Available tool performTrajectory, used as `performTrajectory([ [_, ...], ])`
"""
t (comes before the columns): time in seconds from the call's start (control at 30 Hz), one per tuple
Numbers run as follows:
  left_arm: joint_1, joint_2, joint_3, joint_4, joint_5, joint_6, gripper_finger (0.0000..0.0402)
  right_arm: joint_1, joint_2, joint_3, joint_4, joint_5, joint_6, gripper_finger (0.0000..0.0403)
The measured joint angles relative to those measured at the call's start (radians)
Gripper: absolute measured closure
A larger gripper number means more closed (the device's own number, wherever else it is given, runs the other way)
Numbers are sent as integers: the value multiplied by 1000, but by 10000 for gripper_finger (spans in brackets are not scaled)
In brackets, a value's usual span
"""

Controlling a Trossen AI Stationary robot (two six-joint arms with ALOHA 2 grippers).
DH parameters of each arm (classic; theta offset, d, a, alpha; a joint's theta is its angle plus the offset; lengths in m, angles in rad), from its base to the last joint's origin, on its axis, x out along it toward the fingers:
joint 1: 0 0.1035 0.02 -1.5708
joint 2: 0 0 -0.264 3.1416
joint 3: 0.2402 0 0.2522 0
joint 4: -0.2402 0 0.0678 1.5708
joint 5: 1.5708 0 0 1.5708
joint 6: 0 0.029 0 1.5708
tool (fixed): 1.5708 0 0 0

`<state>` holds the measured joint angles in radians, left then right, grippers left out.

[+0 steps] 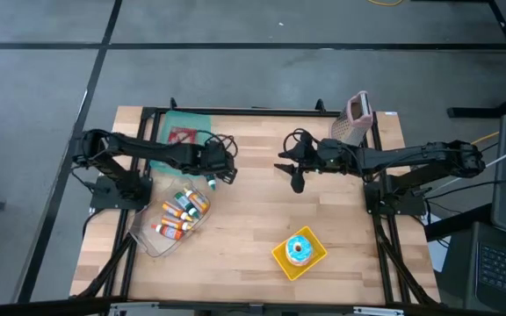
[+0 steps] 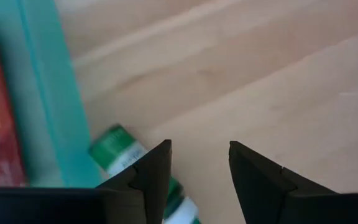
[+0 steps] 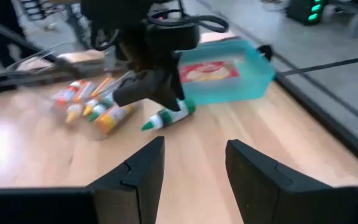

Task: Pick & Place Food Item
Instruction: Put the green food coloring bottle into the transparent bin

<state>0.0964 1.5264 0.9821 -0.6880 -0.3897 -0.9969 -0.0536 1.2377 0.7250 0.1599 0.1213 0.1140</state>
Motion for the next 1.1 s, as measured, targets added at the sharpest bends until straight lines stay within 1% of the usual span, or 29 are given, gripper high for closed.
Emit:
performTrajectory([
  [0.1, -33, 52, 51, -93, 4, -63, 244, 0, 0, 0, -17, -46, -3, 234],
  [0.23, -61, 121, 123, -202, 18, -146, 230, 7, 0, 0, -43, -97, -12, 234],
  [0.4, -80, 182, 184, -270, -13, -284, 211, 24, 0, 0, -58, -168, -29, 234],
  [0.53, -83, 202, 195, -281, 5, -395, 204, 44, 0, 0, -72, -222, -43, 234],
  [0.63, -87, 215, 195, -286, 34, -464, 205, 59, 0, 0, -72, -251, -57, 234],
  [0.77, -90, 238, 195, -315, 44, -544, 207, 71, 0, 0, -83, -296, -78, 234],
  [0.87, -87, 261, 195, -341, 53, -581, 207, 75, 0, 0, -97, -321, -99, 234],
  [1.1, -63, 300, 195, -348, 54, -606, 208, 75, 0, 0, -121, -325, -133, 234],
])
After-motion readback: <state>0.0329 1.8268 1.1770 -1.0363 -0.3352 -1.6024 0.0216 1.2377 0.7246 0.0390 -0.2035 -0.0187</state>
